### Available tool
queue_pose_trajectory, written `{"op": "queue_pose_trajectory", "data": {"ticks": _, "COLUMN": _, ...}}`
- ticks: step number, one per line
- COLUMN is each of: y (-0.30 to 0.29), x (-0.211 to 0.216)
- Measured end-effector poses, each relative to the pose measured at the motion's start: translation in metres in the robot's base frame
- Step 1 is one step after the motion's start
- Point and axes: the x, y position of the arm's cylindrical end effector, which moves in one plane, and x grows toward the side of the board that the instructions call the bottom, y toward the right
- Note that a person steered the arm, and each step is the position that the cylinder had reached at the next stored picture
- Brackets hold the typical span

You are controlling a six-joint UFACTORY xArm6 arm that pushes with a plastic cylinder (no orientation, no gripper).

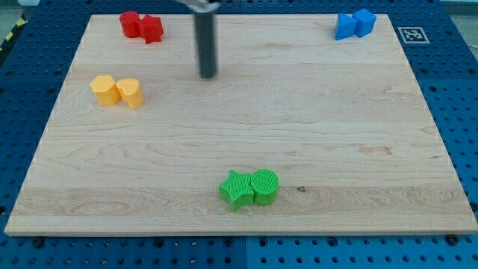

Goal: Move the red circle along with red star towards the blue triangle

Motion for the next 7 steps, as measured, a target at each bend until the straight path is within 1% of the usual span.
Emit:
{"op": "queue_pose_trajectory", "data": {"ticks": 2, "y": -0.199, "x": -0.078}}
{"op": "queue_pose_trajectory", "data": {"ticks": 3, "y": -0.201, "x": -0.082}}
{"op": "queue_pose_trajectory", "data": {"ticks": 4, "y": -0.187, "x": -0.145}}
{"op": "queue_pose_trajectory", "data": {"ticks": 5, "y": -0.185, "x": -0.151}}
{"op": "queue_pose_trajectory", "data": {"ticks": 6, "y": -0.164, "x": -0.147}}
{"op": "queue_pose_trajectory", "data": {"ticks": 7, "y": -0.134, "x": -0.131}}
